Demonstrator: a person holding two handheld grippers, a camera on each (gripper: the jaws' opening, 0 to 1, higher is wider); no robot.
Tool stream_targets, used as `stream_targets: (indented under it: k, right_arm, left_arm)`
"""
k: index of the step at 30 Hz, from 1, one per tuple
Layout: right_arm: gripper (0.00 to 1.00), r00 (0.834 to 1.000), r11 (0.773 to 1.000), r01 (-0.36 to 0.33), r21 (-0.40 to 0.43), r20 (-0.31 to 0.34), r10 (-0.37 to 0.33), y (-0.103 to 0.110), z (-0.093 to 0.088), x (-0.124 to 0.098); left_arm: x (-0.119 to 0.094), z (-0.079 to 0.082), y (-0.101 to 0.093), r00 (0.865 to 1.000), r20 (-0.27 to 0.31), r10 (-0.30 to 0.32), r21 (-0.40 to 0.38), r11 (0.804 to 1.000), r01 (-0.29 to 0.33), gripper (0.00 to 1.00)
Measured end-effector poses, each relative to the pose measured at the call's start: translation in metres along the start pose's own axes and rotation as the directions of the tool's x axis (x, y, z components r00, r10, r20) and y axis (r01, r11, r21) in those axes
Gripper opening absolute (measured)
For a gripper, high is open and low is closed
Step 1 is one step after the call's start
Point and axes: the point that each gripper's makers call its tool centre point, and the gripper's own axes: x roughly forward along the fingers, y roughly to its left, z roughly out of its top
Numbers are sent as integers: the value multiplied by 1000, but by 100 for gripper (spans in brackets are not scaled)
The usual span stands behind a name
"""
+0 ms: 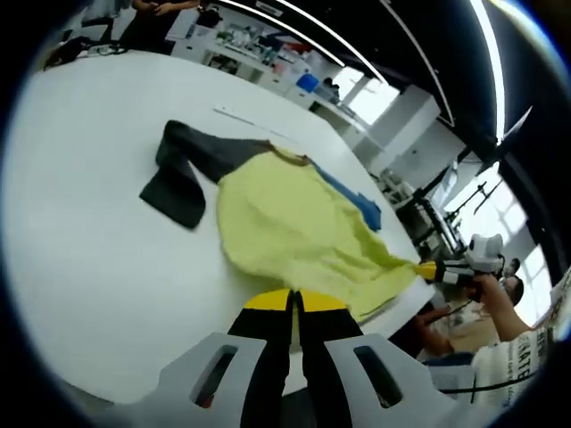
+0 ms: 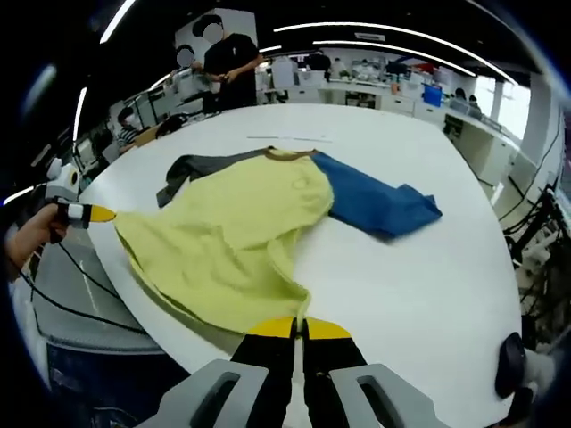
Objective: Fold the garment on the visible template until the final outline fits inside the template.
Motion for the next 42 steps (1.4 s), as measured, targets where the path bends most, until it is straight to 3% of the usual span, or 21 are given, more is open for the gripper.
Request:
stream_targets:
  k: [4, 8, 12, 16, 21, 32, 42]
  right_arm:
    - [0, 999, 999, -1, 46, -33, 3, 1, -11, -3]
    - [0, 999, 998, -1, 64, -50, 4, 3, -19, -3]
    - [0, 997, 998, 9, 62, -78, -4, 3, -32, 3]
    - [0, 995, 998, 14, 61, -100, -8, 1, -45, 8]
    - [0, 993, 995, 12, 96, -116, -1, -1, -59, 15]
    - [0, 987, 997, 19, 74, -164, -7, 2, -77, 23]
    - [0, 987, 999, -1, 39, -162, 7, 4, -76, 21]
  left_arm:
    - [-4, -9, 3, 1000, 9, -26, -92, 995, 26, 0]
    - [-7, -25, 18, 998, -47, 34, -44, 998, -36, 0]
    - [-5, -37, 22, 997, -74, 37, -30, 999, -39, 0]
    - [-5, -49, 31, 990, -127, 66, 43, 997, -61, 0]
    - [-1, -64, 42, 979, -182, 98, 58, 994, -88, 0]
    - [2, -80, 51, 957, -242, 159, 138, 982, -128, 0]
    - [0, -77, 49, 952, -219, 213, 195, 966, -171, 0]
